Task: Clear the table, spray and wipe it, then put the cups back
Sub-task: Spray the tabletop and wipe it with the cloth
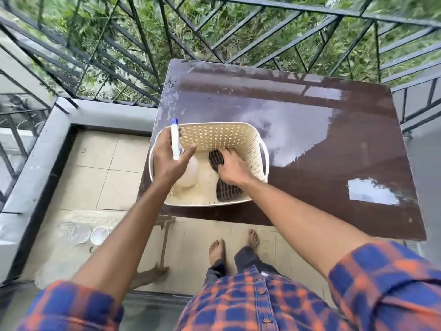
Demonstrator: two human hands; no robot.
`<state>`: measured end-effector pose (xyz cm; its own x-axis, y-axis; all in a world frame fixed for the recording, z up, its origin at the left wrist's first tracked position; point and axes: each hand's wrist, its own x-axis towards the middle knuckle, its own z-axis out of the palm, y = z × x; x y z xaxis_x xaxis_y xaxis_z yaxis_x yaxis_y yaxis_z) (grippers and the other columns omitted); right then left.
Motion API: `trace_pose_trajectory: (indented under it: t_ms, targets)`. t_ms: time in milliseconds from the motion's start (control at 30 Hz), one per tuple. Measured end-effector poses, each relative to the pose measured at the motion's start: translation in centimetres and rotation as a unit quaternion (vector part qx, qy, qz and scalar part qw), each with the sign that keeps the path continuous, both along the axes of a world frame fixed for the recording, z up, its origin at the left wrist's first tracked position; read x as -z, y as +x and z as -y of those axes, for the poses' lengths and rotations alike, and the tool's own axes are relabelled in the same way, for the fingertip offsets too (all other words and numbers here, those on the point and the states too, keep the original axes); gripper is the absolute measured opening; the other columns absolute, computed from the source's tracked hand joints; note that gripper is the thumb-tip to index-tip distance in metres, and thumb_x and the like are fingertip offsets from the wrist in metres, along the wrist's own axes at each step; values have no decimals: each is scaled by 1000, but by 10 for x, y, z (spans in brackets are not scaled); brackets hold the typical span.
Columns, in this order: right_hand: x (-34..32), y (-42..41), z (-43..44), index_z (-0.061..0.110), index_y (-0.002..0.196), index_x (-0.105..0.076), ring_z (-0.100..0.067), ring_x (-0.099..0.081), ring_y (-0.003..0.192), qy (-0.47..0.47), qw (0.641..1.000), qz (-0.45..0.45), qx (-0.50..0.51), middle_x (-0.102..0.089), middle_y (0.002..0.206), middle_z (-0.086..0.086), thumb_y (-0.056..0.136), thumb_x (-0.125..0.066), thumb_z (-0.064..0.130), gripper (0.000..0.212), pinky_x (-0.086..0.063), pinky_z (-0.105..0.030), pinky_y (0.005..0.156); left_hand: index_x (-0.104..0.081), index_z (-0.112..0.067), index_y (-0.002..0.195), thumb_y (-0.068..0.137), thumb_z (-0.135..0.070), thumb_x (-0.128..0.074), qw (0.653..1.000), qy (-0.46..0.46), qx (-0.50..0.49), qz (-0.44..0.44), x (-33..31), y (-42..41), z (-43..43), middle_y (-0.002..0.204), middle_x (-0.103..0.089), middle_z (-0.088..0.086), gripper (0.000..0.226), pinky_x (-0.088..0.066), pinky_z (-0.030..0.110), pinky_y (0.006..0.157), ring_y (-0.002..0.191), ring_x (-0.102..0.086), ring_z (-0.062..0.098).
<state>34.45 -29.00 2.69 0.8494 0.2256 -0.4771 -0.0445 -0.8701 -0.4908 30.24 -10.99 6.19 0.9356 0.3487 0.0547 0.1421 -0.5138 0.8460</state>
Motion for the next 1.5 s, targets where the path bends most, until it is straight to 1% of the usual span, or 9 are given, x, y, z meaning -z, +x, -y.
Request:
trace_pose_trajectory:
  t_ms: [100,300,500,633,733,800,900,1167,1500]
  targets:
    - [3,-3,8,23,152,-38,-35,-42,138,-36,997,-42,-46,-35,154,-8,92,-54,21,61,-37,-46,113,-51,-17,130,77,-26,-85,1000,18,24,-11,7,-9,-4,113,-66,4,64,-48,28,79,90,-63,22]
    - [-36,-1,16,28,143,-50,-24,-49,130,22,999,11,-36,-49,145,-2,97,-58,38,48,-38,-38,105,-40,-28,144,66,-15,-82,995,-36,82,-35,1,-31,-16,133,-57,2,90,-57,47,93,117,-60,23]
    - [-83,-16,41,26,131,-61,-19,-61,113,61,956,278,-64,-58,133,6,94,-60,32,37,-53,-36,88,-34,-27,149,59,-26,-80,991,116,62,3,-23,-47,-33,140,-50,10,101,-36,34,104,127,-44,25]
    - [-81,-26,68,23,131,-62,-23,-57,112,37,929,368,12,-59,131,2,88,-66,25,43,-52,-38,88,-34,-23,152,63,-31,-85,975,199,-11,-101,-11,-50,-50,146,-45,14,103,-30,44,111,134,-41,36]
    - [-69,-24,83,30,141,-47,-25,-56,115,-17,963,250,97,-54,133,2,86,-69,30,60,-50,-41,92,-38,-16,151,80,-28,-78,971,112,-73,-197,-3,-52,-53,142,-52,16,82,-38,47,111,128,-50,36]
    - [-59,-25,87,35,143,-39,-26,-60,116,-14,982,125,143,-58,134,3,86,-69,36,65,-50,-42,92,-58,-19,134,82,-34,-68,965,25,-68,-252,-4,-53,-51,126,-68,10,55,-54,49,94,107,-67,30]
    - [-44,-33,85,31,130,-53,-27,-66,106,33,978,36,202,-68,120,2,90,-65,28,43,-48,-33,81,-74,-19,106,85,-31,-58,968,10,-80,-239,-6,-54,-41,97,-77,11,30,-59,44,79,87,-71,31]
    - [-46,-39,103,25,116,-72,-17,-63,83,58,963,90,248,-76,108,4,94,-62,25,24,-44,-26,71,-76,-9,98,92,-22,-63,974,73,-97,-191,-13,-43,-21,88,-76,17,19,-56,47,79,85,-69,40]
    - [-74,-36,240,29,119,-73,-26,-69,99,76,918,139,365,-76,108,2,86,-70,27,33,-53,-44,92,-75,-5,86,89,-21,-66,988,36,4,-147,-36,-12,110,80,-74,19,19,-50,40,69,82,-69,40]
